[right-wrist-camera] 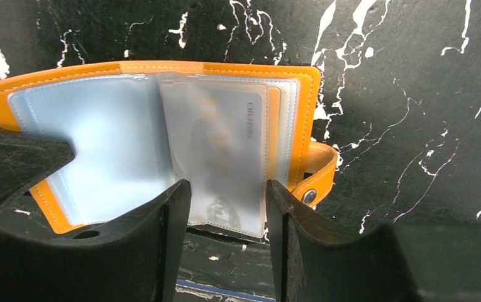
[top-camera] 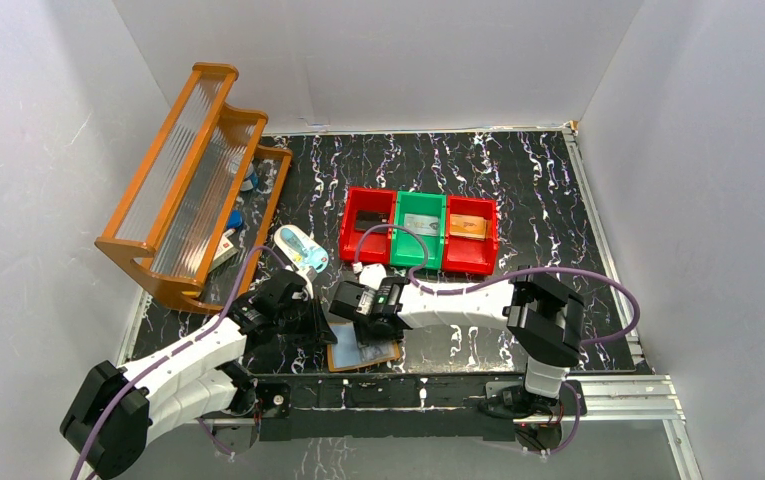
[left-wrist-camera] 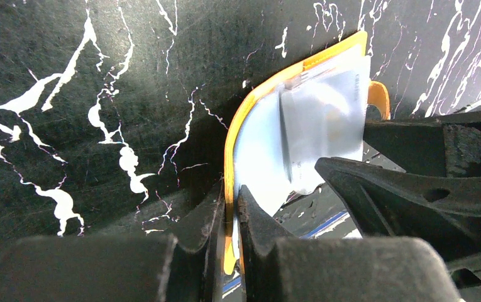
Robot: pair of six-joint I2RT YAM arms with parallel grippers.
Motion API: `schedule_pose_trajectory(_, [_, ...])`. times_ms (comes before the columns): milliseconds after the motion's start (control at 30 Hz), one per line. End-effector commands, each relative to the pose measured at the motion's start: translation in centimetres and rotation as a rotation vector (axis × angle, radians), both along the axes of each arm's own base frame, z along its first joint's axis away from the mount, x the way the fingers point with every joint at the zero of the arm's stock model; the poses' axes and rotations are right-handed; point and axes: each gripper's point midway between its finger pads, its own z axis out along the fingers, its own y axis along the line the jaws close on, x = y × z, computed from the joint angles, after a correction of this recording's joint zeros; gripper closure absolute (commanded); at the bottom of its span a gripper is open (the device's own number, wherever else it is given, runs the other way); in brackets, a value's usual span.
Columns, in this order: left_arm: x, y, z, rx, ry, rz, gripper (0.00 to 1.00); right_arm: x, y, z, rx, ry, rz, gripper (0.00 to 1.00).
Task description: Take the credit cards out of the card holder
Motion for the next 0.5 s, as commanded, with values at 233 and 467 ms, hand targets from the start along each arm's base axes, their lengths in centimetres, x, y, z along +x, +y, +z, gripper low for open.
schedule_pose_trajectory(233, [0.2,-0.2,0.5,-0.003,-0.009,-0.011,0.99,-0.8,4.0,3.6,0.234,0.010,0.071,0.40])
schedule_pose_trajectory(467, [0.1,-0.2,0.5,-0.005,-0.011,-0.012,0.99,-1.3,5.6,3.9,0.306,0.036,0.108,0.39])
